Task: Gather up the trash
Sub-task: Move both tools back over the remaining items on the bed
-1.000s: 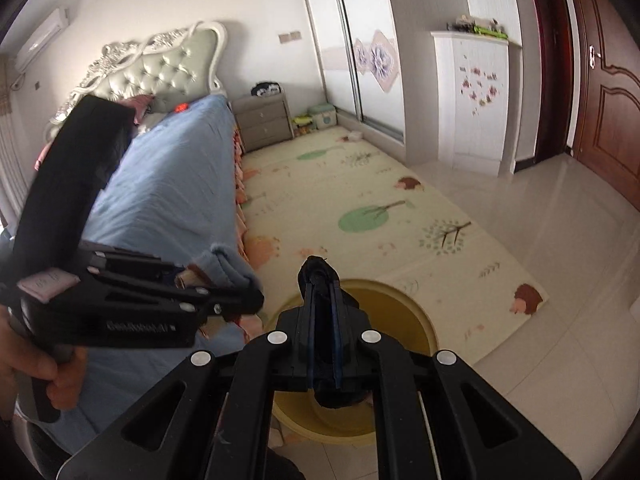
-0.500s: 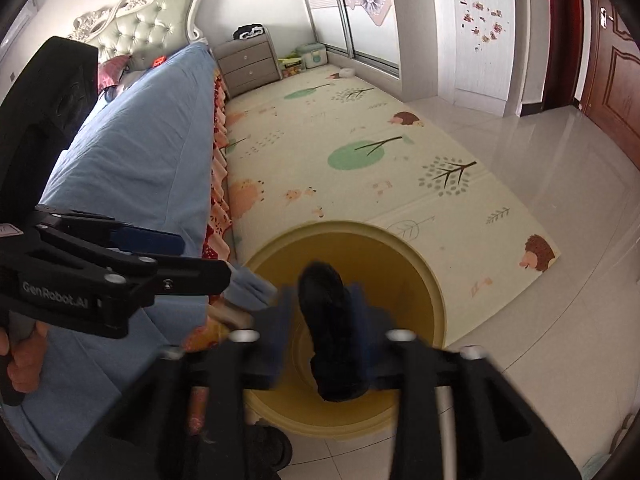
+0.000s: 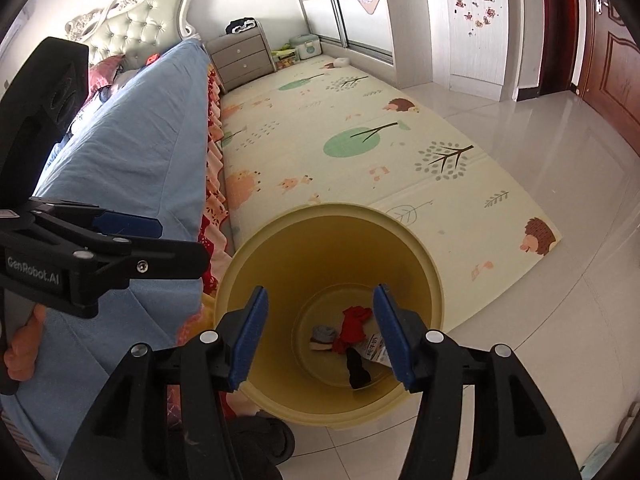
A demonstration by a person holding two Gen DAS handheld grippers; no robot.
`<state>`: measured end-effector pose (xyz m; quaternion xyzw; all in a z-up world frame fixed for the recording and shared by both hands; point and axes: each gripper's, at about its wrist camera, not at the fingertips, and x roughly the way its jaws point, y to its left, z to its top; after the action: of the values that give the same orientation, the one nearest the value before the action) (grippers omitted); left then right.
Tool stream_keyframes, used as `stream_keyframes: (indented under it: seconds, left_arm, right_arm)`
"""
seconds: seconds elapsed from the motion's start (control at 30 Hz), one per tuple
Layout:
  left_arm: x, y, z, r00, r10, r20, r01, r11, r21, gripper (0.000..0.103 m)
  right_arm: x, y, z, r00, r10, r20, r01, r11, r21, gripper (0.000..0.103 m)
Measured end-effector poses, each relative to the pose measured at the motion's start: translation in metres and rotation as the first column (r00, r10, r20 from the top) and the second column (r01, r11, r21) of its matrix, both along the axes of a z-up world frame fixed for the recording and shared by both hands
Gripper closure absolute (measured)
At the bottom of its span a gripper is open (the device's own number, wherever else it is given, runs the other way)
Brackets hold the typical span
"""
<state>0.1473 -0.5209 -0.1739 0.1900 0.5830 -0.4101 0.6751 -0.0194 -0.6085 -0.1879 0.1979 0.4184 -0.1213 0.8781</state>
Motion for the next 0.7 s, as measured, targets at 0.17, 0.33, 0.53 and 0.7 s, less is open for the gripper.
stream_keyframes:
  seconds: [0.17,0.33,0.53,0.7]
  left_arm:
    - [-0.003,0.003,0.009,0.999,0.003,0.037,-0.002,1.0,-0.024,0.013]
    - [-0.008,0.014,0.035,0.997,0.009,0.081,0.002,0.99,-0.142,0.013]
    - [-0.024,0.04,0.071,0.985,0.033,0.17,0.01,0.97,-0.243,0.013]
    - [-0.035,0.085,0.098,0.974,0.093,0.205,-0.021,0.945,-0.328,0.013]
  right_arm:
    - [-0.007,0.002,0.013,1.0,-0.016,0.014,0.016,1.0,-0.02,0.049]
    - [-0.017,0.01,0.036,0.999,-0.027,0.043,0.03,0.997,-0.07,0.049]
    - [-0.023,0.035,0.074,0.993,-0.016,0.116,0.035,0.985,-0.166,0.049]
    - [-0.023,0.069,0.105,0.98,0.036,0.195,0.007,0.976,-0.215,0.049]
